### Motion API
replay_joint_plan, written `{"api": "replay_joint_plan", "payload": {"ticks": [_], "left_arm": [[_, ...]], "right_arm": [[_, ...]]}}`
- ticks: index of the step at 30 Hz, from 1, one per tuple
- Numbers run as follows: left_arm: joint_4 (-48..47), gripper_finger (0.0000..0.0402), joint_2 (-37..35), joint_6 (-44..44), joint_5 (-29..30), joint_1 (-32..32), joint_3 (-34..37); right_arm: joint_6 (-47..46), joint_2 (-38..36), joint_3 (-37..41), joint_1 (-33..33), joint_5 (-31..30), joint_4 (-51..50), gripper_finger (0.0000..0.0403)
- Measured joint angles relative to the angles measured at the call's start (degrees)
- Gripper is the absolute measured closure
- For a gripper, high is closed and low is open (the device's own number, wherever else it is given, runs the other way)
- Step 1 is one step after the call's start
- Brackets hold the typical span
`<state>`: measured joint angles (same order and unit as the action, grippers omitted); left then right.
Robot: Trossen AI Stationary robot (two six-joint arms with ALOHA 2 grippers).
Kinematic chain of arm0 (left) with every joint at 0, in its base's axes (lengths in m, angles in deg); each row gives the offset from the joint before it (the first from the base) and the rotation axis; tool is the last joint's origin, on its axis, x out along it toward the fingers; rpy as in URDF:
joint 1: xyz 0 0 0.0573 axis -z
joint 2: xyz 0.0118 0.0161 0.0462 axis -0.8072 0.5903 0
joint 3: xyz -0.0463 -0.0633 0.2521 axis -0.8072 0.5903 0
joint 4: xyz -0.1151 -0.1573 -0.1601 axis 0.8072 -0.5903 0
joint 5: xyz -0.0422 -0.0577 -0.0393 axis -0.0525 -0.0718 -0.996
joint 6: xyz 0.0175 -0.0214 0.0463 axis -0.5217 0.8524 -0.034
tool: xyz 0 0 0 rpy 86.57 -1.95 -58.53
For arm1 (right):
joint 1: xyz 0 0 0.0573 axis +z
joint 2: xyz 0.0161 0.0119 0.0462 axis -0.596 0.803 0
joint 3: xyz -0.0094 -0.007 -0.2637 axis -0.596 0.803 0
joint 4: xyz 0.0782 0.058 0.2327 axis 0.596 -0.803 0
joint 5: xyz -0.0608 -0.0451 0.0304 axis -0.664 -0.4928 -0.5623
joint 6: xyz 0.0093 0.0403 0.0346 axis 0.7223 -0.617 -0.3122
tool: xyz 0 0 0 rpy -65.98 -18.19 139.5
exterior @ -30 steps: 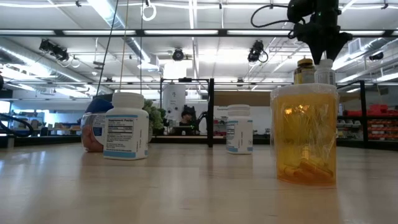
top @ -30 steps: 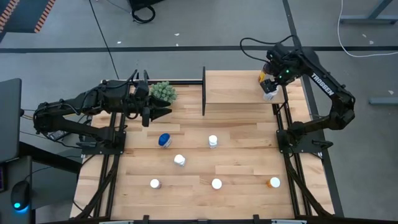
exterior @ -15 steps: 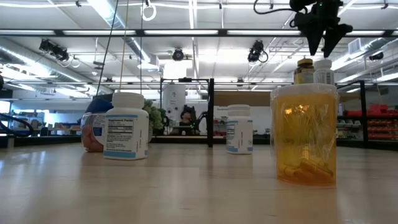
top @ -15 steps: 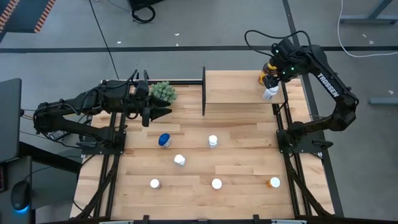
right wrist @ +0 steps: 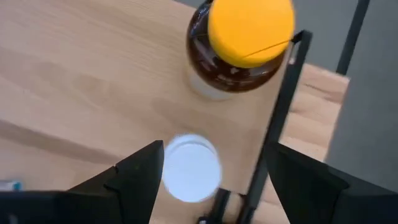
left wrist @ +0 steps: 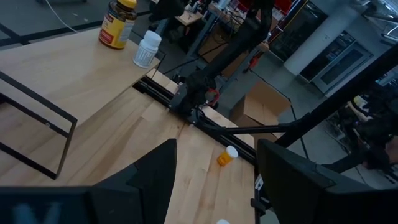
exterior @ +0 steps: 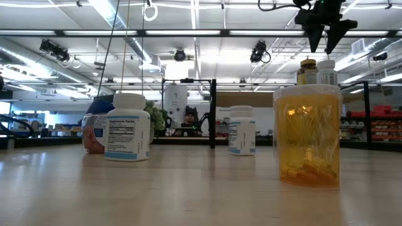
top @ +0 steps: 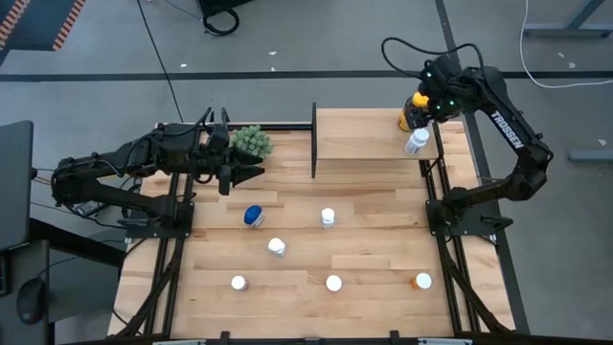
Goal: Pick and place medicine bottles onto shelf by color
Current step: Put the top white and blue medicine bottle on the shelf
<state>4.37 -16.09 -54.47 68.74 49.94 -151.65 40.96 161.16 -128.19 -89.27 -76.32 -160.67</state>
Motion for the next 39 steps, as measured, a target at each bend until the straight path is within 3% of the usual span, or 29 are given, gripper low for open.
{"api": "replay_joint_plan", "payload": {"ticks": [11,17,20,25,31,35,39], "left_arm": [[0.05,0.0173,0.00,1.13,0.04,0.57,0.00],[0.06,0.0173,0.00,-0.26,0.00,1.65,0.00],[0.25,0.0173,0.77,-1.50,-0.01,1.65,-0.02],[-1.32,0.0174,3.01,-2.17,0.03,1.46,-0.02],[-11.29,0.0180,6.78,-6.40,-1.07,1.96,0.02],[-14.77,0.0182,7.78,-6.85,-1.16,1.93,0.04],[-13.88,0.0182,7.48,-6.85,-1.12,1.93,0.02]], "right_arm": [[-2.20,0.12,0.04,3.84,3.25,2.90,0.0116],[-0.55,0.12,0.04,14.23,9.89,5.03,0.0118],[-4.68,0.12,0.04,22.63,11.05,8.09,0.0124],[-13.28,0.12,0.06,36.20,8.06,14.87,0.0133],[-16.68,2.78,0.08,49.96,1.49,19.70,0.0134],[-15.59,7.80,0.08,55.56,-2.06,20.14,0.0123],[-13.39,14.27,0.08,58.16,-1.73,19.94,0.0106]]}}
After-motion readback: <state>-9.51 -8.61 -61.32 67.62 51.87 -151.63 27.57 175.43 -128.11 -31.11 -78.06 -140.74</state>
